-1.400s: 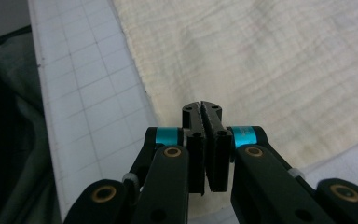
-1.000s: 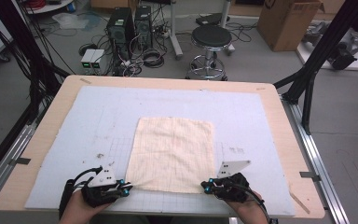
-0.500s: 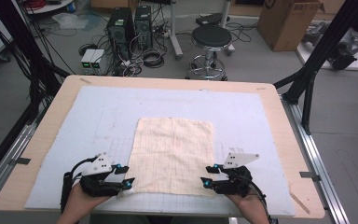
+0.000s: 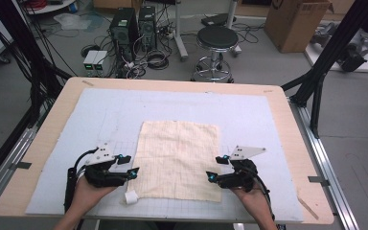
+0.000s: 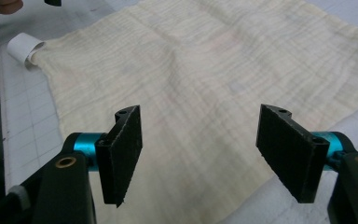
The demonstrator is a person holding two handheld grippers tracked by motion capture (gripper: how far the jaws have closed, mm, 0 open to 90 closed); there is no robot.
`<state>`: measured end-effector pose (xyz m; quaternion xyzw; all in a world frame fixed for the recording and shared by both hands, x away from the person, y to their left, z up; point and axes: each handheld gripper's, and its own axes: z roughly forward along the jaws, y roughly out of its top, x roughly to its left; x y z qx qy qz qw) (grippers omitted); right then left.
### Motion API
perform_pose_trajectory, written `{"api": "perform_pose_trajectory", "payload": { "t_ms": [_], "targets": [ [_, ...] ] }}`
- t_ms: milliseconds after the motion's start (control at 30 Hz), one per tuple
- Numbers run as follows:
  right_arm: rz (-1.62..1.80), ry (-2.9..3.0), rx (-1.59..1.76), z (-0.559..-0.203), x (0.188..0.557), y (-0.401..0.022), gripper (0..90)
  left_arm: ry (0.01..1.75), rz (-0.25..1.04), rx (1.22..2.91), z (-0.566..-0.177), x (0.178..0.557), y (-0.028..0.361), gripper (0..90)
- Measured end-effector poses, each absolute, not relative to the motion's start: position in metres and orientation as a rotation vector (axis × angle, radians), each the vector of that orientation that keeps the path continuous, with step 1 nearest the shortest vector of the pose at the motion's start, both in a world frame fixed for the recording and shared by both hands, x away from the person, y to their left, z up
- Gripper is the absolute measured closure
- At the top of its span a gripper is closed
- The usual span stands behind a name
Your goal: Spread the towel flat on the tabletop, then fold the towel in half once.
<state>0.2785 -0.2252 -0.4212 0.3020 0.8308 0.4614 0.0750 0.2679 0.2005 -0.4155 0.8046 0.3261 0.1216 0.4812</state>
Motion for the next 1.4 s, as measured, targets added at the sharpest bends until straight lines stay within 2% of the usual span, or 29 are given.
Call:
{"api": "perform_pose_trajectory", "payload": {
  "t_ms": [567,1400],
  "targets": [
    [1.377,2.417,0.954,-0.417,0.304,-0.225,26.6,0.847,0.313,1.938,-0.413,0.298,0.198,41.5],
    [1.35,2.447,0.953,-0.411,0.313,-0.214,26.2,0.86,0.307,1.937,-0.412,0.303,0.2,41.3]
  ]
}}
